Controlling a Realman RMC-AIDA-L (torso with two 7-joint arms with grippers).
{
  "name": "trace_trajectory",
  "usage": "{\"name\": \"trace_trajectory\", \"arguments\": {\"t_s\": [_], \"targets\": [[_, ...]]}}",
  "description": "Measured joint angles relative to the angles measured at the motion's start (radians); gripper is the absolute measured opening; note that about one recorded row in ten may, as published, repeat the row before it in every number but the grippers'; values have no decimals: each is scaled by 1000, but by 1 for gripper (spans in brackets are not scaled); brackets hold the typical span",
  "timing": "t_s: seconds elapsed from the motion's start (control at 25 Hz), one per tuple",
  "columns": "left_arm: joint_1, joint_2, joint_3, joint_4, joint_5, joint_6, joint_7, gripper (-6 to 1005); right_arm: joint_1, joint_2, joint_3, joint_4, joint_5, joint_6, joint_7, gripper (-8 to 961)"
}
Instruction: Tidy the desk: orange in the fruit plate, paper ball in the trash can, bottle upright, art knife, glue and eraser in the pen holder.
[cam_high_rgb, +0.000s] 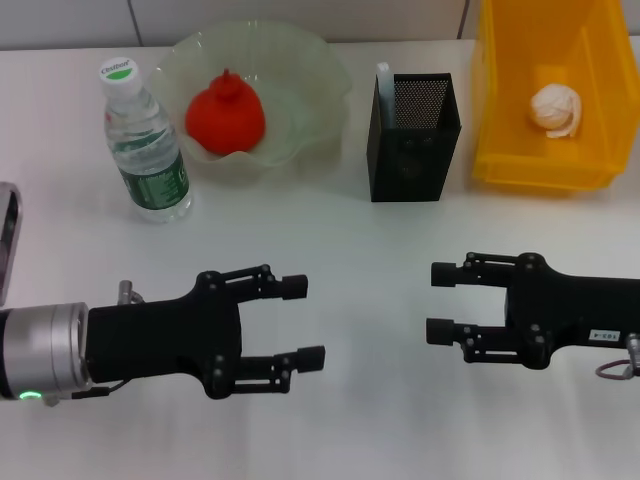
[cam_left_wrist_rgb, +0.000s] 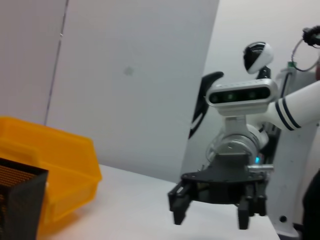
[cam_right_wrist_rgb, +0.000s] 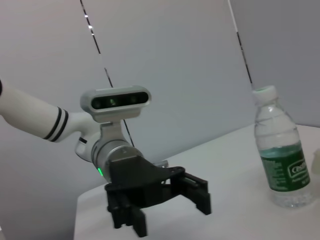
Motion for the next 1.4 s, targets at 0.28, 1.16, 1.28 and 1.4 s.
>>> {"name": "trace_trajectory", "arguments": {"t_s": [0.28, 1.16, 1.28, 1.4], "targets": [[-7, 7, 9, 5, 30, 27, -7, 783, 3, 12, 2, -2, 8, 36, -1, 709], [12, 50, 0, 12, 37, 65, -34, 782, 12, 16, 3, -7, 9, 56, -5, 710], [12, 50, -1, 12, 37, 65, -34, 782, 14, 16, 4, -7, 10, 58, -5, 710], [11, 51, -1, 12, 36, 65, -34, 782, 15, 16, 5, -7, 11, 60, -5, 710]]}}
